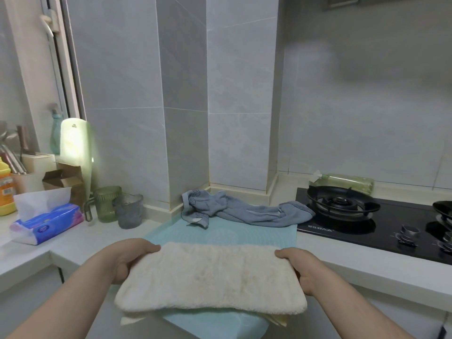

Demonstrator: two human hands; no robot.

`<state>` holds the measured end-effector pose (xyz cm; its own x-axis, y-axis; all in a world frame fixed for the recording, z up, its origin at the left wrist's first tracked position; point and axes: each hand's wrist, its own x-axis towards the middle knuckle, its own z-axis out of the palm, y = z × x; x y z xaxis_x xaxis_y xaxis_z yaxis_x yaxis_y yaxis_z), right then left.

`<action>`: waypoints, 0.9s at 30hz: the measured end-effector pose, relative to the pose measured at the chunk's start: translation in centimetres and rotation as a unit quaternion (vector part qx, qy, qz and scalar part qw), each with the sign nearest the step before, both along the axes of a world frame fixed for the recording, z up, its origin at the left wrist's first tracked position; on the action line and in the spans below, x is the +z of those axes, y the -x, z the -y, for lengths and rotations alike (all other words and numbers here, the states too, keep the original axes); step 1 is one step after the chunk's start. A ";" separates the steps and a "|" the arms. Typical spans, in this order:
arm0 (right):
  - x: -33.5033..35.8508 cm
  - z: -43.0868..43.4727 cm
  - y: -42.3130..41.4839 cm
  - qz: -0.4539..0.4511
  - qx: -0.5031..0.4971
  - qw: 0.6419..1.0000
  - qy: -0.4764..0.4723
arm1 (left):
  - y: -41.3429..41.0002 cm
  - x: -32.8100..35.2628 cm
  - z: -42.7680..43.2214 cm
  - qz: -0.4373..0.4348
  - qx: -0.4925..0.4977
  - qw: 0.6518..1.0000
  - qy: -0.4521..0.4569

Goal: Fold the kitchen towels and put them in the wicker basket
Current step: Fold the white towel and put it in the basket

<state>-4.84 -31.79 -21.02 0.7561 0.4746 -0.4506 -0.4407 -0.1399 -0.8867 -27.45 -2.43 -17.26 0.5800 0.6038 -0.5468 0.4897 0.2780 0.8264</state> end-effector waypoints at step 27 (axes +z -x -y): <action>-0.4 0.2 0.5 -0.008 -0.008 1.000 -0.019 | -0.1 -3.5 -0.1 0.094 -0.036 0.883 -0.458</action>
